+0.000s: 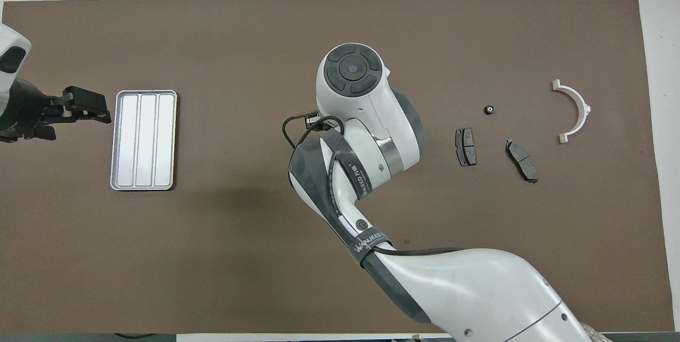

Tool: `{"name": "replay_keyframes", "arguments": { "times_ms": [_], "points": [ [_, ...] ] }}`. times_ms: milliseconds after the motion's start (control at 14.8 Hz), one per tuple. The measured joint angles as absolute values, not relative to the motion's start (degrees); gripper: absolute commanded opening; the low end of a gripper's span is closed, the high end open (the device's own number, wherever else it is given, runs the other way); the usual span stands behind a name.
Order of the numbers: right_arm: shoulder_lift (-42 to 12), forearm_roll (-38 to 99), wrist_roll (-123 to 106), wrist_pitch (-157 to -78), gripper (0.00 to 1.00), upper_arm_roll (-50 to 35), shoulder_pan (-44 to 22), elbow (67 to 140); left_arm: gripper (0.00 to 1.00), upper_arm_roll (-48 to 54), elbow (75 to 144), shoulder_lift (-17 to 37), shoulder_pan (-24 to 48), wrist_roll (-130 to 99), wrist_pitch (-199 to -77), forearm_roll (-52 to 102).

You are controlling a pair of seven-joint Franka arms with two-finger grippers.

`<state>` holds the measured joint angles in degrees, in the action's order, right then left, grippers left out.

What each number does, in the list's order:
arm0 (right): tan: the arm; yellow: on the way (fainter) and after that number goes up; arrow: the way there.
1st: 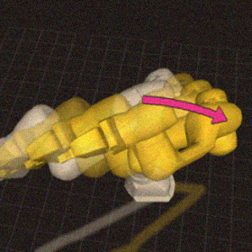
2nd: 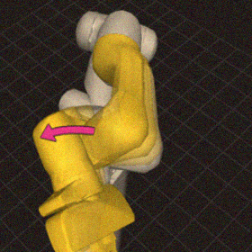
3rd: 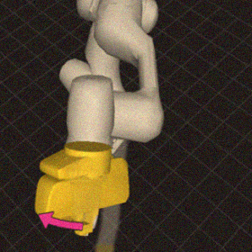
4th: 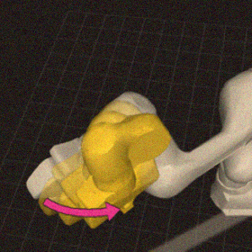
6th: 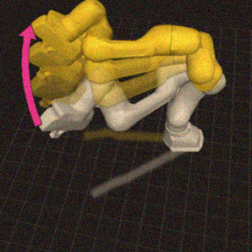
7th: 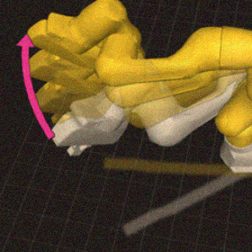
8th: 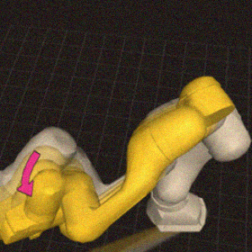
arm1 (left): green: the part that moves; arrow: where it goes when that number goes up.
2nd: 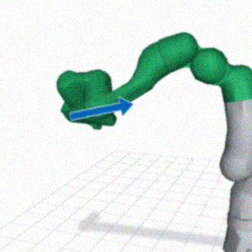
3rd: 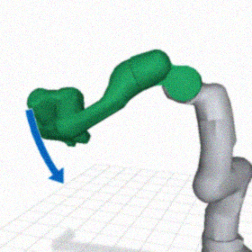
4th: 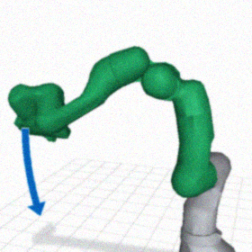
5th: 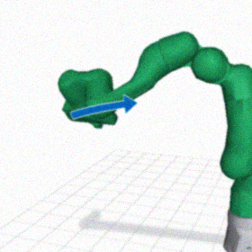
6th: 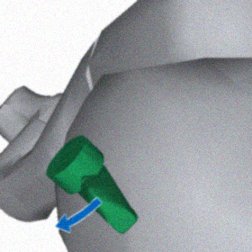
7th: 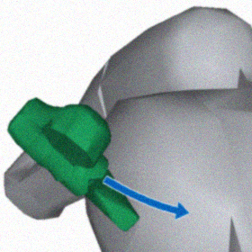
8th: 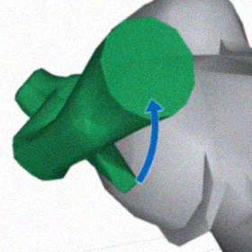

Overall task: Pick bearing gear from pile to tray
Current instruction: 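Carry the gear to the table middle and release it with the right gripper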

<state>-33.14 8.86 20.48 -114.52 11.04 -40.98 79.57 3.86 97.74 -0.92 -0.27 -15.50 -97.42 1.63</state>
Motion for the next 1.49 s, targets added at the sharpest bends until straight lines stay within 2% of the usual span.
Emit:
{"name": "replay_keyframes", "arguments": {
  "times_ms": [475, 1017, 1085, 1153, 1424, 1492],
  "points": [
    [-35.5, 8.9, 20.5, -117.1, 0.14, 10.7, -41.5, 81.3, 1.00, 3.9, 97.7, -0.9, -0.3, -15.5, -97.4, 1.6],
    [-35.8, 8.9, 20.5, -117.5, 0.16, 8.7, -42.7, 86.9, 1.00, 3.9, 97.7, -0.9, -0.3, -15.5, -97.4, 1.6],
    [-35.8, 8.9, 20.5, -117.5, 0.22, 8.7, -42.7, 87.0, 1.00, 3.9, 97.7, -0.9, -0.3, -15.5, -97.4, 1.6],
    [-35.8, 8.9, 20.5, -117.5, 0.42, 8.7, -42.7, 87.0, 1.00, 3.9, 97.7, -0.9, -0.3, -15.5, -97.4, 1.6],
    [-35.8, 8.9, 20.5, -117.6, 1.00, 8.7, -42.6, 87.3, 1.00, 3.9, 97.7, -0.9, -0.3, -15.5, -97.4, 1.6],
    [-35.8, 8.9, 20.5, -117.7, 1.00, 8.7, -42.6, 87.2, 1.00, 3.9, 97.7, -0.9, -0.3, -15.5, -97.4, 1.6]
  ]
}}
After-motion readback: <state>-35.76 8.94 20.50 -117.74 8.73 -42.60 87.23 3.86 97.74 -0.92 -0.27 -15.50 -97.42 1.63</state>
